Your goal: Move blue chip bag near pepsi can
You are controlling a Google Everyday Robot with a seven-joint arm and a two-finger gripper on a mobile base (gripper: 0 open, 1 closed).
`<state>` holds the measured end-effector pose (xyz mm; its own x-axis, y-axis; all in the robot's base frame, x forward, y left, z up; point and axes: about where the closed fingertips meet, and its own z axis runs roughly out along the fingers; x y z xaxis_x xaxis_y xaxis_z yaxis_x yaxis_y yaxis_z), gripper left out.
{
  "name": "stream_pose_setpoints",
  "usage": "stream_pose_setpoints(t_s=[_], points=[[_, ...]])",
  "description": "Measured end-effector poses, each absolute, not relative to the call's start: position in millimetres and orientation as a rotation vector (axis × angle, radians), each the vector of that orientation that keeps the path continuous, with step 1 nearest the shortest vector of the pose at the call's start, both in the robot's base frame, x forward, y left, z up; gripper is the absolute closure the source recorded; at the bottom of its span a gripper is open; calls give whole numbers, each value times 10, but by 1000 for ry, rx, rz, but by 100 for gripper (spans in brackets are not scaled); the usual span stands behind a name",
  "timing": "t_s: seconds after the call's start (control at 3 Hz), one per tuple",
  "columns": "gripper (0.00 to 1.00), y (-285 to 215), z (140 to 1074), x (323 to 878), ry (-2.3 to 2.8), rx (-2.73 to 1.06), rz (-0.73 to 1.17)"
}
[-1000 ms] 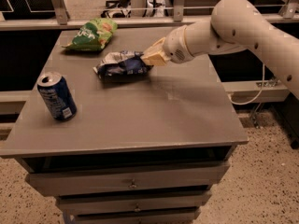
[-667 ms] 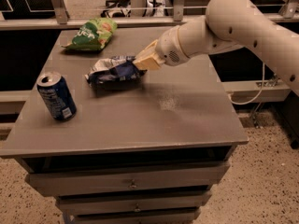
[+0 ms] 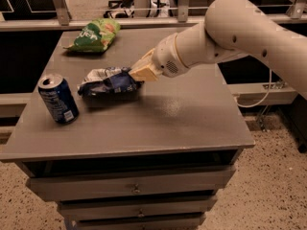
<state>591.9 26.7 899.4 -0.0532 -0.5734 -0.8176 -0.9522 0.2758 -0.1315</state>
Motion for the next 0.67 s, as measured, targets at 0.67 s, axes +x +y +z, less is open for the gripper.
stream_pose_setpoints(t_s=[0.67], points=[[62, 259, 8922, 5653, 1799, -1379, 584]])
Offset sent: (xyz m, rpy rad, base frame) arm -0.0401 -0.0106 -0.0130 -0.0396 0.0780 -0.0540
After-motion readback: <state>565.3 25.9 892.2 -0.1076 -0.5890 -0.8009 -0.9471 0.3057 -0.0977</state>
